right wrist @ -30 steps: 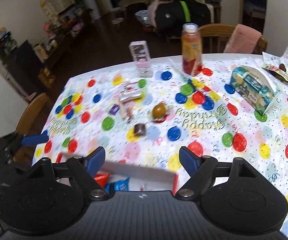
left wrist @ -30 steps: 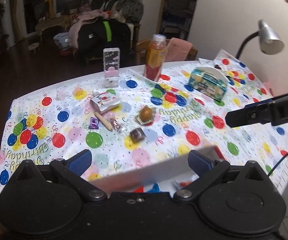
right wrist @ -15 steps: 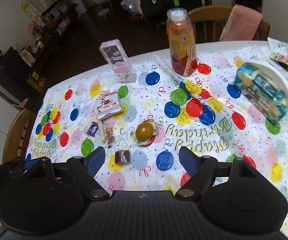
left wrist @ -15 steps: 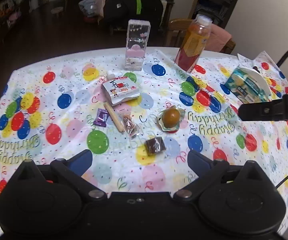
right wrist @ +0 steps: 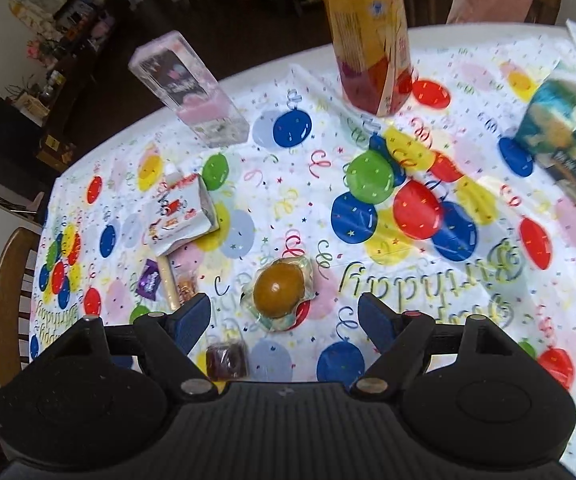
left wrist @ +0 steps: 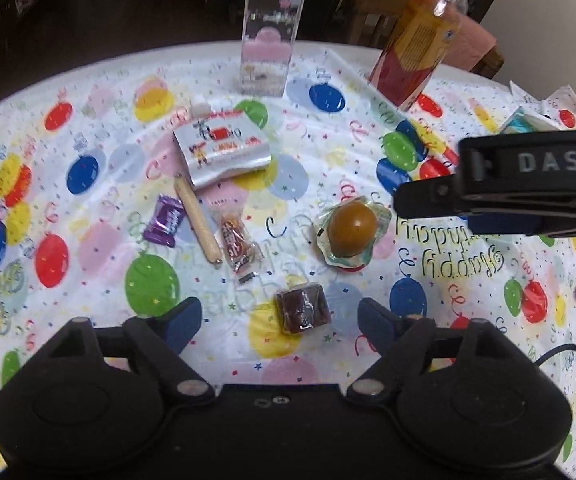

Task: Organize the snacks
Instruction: 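Grasp the brown square candy with the left tool while the right tool grasps the orange round candy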

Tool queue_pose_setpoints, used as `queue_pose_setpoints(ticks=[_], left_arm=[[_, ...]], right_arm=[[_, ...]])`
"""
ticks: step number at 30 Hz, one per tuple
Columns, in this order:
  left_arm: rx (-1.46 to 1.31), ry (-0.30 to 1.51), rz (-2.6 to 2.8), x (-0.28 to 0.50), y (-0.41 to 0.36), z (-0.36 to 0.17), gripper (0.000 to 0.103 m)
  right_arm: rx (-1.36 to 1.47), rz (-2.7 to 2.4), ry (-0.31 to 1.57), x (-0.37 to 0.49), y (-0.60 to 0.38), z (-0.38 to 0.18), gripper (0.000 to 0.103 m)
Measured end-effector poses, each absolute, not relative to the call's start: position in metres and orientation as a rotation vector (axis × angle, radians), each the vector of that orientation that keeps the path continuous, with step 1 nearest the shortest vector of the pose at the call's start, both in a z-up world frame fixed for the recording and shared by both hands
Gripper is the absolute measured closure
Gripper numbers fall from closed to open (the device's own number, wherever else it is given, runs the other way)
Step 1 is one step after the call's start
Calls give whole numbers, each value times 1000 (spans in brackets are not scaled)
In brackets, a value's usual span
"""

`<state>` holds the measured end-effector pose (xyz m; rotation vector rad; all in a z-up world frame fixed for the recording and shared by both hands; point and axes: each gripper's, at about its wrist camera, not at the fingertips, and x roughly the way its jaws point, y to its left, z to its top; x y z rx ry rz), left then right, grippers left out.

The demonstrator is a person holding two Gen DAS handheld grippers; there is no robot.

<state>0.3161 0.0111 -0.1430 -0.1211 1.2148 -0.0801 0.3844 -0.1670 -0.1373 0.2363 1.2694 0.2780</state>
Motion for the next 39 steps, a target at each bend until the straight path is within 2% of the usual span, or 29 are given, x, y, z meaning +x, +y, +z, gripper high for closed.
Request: queue_pose_setpoints(ticks=[2,7,9,14,17,19,23,31,33,39], left_arm=[[-148,1236,-82,321,12,-149,25],[-181,1272,-118,331,6,-160,35],[-190,1291,-128,334,4,-164,42],[-213,1322,-138,339,3,-173,50],[-233,1331,-147,340,4,-176,60],[-229,1330,-141,340,3,-176,62],[-215,1324,-130,340,4,-176,74],[-237,1308,-121,337,11,-175,75],[-251,1306,-120,335,14,-175,75],[-269,1287,-122,330,21,-167,75]], right_arm=[[250,274,1283,390,-166,-148,22],[276,276,1328,401,-160,-171,36],[275,279,1342,403,-156,-178,38],[269,296,1364,404,-149,-189,46],[248,295,1366,403,-144,-192,51],[234,296,1362,404,-142,-193,57],[226,293,1353,404,-141,-192,58],[209,286,1327,400,-140,-189,62],[240,302,1325,399,-144,-188,73],[211,283,1317,392,-148,-181,74]])
